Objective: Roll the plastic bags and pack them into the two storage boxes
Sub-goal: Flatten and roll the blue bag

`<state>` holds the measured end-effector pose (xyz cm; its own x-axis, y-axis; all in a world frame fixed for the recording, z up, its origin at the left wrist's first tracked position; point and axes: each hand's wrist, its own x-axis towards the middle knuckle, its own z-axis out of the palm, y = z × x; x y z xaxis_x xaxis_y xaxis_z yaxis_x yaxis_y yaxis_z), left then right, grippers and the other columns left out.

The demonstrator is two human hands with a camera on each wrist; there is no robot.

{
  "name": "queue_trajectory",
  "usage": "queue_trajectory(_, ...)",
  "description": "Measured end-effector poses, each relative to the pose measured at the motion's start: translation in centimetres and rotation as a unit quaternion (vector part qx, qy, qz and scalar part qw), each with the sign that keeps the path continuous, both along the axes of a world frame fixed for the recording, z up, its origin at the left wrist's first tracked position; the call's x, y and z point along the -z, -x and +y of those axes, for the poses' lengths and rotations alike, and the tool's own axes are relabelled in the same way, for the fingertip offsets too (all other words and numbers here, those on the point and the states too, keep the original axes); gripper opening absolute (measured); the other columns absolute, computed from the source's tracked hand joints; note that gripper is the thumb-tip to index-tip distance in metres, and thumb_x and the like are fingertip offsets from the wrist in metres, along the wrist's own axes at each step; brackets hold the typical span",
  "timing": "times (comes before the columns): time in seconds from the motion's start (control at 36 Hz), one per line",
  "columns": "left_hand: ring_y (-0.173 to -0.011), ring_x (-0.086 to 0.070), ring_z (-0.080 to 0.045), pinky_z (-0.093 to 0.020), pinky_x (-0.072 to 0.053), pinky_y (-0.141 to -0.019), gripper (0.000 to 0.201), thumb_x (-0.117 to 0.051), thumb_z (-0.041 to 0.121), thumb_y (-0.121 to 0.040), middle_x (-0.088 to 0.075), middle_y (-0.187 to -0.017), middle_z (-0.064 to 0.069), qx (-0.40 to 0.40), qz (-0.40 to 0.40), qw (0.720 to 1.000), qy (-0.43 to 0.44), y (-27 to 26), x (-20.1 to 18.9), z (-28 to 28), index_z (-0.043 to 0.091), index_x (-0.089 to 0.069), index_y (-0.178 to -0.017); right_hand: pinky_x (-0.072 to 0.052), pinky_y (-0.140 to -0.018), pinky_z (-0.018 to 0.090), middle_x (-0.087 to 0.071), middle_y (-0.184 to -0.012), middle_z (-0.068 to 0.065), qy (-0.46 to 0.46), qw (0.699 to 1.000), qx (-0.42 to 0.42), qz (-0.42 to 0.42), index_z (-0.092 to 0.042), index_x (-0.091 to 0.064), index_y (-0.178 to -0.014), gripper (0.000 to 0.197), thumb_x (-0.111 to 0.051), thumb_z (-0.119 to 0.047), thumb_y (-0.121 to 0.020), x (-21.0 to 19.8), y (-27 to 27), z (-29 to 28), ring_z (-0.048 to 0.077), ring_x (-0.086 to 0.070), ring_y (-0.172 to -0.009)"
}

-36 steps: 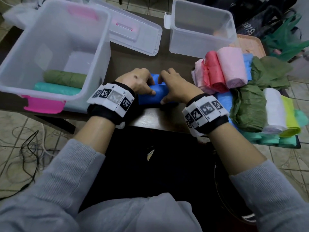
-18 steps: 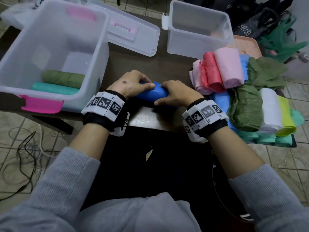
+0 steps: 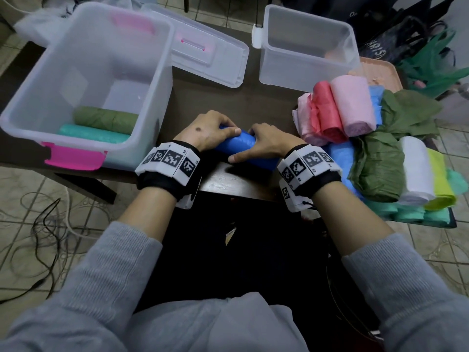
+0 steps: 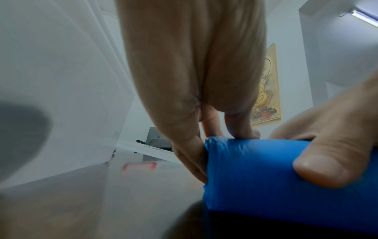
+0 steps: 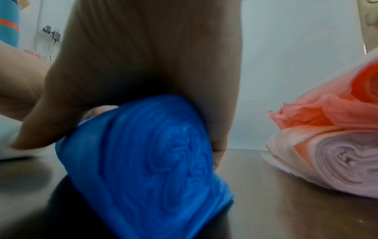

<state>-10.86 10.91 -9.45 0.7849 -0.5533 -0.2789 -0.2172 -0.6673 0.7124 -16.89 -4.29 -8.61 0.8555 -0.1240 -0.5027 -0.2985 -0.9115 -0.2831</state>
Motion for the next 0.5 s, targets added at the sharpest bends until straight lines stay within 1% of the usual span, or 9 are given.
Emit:
queue_trajectory(0.06,-0.102,-0.055,-0.012,-0.022,-0.038,-0.089,0.023,-0.060,0.037,-0.089,-0.066,-0.113,0.000,0.001,0.004,1.000,0.001,0.1,0.0,0.0,0.026,-0.070,-0.107,-0.038,-0.083,0.033,-0.044,-0.106,0.006,0.008,1.000,-0.003,-0.013,-0.015,-0.052,-0.105,0.077,-0.067,-0.075,-0.060,0.3,0.3,0.3,0.022,-0.040,-0.102)
queue_trajectory(0.11,-0.105,-0.057,-0.014,-0.024,-0.039,-0.092,0.022,-0.060,0.036,-0.089,-0.066,-0.112,-0.001,0.005,0.005,1.000,-0.001,0.2,-0.1,0.0,0.026,-0.070,-0.106,-0.037,-0.091,0.036,-0.038,-0.109,0.006,0.012,0.999,-0.003,-0.030,-0.013,-0.049,-0.111,0.080,-0.066,-0.073,-0.062,0.4,0.7,0.5,0.021,-0.035,-0.105)
queue_trajectory(0.17,-0.106,-0.057,-0.015,-0.025,-0.040,-0.092,0.022,-0.060,0.035,-0.089,-0.066,-0.112,-0.001,0.005,0.003,1.000,-0.002,0.3,-0.2,-0.1,0.025,-0.070,-0.107,-0.038,-0.089,0.035,-0.042,-0.112,0.008,0.009,0.999,-0.007,-0.052,-0.010,-0.046,-0.115,0.082,-0.067,-0.071,-0.064,0.6,1.0,0.7,0.023,-0.039,-0.107)
queue_trajectory(0.25,-0.099,-0.055,-0.011,-0.022,-0.037,-0.087,0.024,-0.060,0.034,-0.090,-0.066,-0.113,-0.002,0.000,-0.001,1.000,0.001,0.4,-0.4,-0.1,0.023,-0.069,-0.108,-0.039,-0.078,0.032,-0.054,-0.113,0.011,-0.007,0.997,-0.008,-0.080,-0.008,-0.045,-0.114,0.078,-0.067,-0.067,-0.068,0.8,1.3,1.0,0.027,-0.050,-0.105)
queue_trajectory(0.31,-0.098,-0.054,-0.010,-0.020,-0.036,-0.086,0.024,-0.060,0.033,-0.090,-0.066,-0.114,-0.003,-0.004,-0.005,1.000,0.002,0.5,-0.4,-0.2,0.022,-0.069,-0.109,-0.040,-0.083,0.034,-0.052,-0.117,0.013,0.011,0.995,-0.021,-0.094,-0.008,-0.046,-0.120,0.076,-0.063,-0.066,-0.074,0.9,1.7,1.3,0.029,-0.049,-0.109)
queue_trajectory(0.36,-0.103,-0.055,-0.012,-0.020,-0.036,-0.086,0.024,-0.060,0.032,-0.090,-0.066,-0.115,-0.003,-0.009,-0.011,1.000,0.001,0.7,-0.4,-0.2,0.021,-0.069,-0.109,-0.041,-0.093,0.039,-0.049,-0.121,0.014,0.043,0.992,-0.037,-0.109,-0.007,-0.047,-0.124,0.074,-0.057,-0.065,-0.078,1.0,2.2,1.7,0.030,-0.046,-0.114)
queue_trajectory(0.39,-0.106,-0.056,-0.014,-0.019,-0.035,-0.086,0.024,-0.059,0.032,-0.090,-0.065,-0.116,-0.003,-0.010,-0.014,1.000,-0.002,0.7,-0.4,-0.2,0.021,-0.068,-0.110,-0.042,-0.094,0.041,-0.049,-0.122,0.014,0.054,0.991,-0.040,-0.118,-0.008,-0.047,-0.124,0.073,-0.055,-0.065,-0.080,1.0,2.5,1.9,0.031,-0.045,-0.114)
queue_trajectory(0.44,-0.111,-0.055,-0.016,-0.021,-0.036,-0.088,0.028,-0.059,0.033,-0.091,-0.063,-0.120,-0.004,-0.008,-0.023,1.000,-0.014,0.9,-0.4,-0.3,0.020,-0.066,-0.114,-0.042,-0.092,0.042,-0.049,-0.121,0.013,0.069,0.987,-0.037,-0.141,-0.008,-0.048,-0.122,0.070,-0.053,-0.065,-0.082,1.2,2.9,2.2,0.030,-0.045,-0.114)
queue_trajectory(0.5,-0.117,-0.054,-0.018,-0.025,-0.038,-0.095,0.034,-0.057,0.033,-0.092,-0.060,-0.126,-0.005,-0.008,-0.039,0.999,-0.022,1.1,-0.7,-0.4,0.017,-0.059,-0.122,-0.042,-0.091,0.042,-0.048,-0.120,0.012,0.077,0.984,-0.035,-0.156,-0.008,-0.047,-0.120,0.067,-0.052,-0.064,-0.083,1.3,3.2,2.4,0.029,-0.045,-0.114)
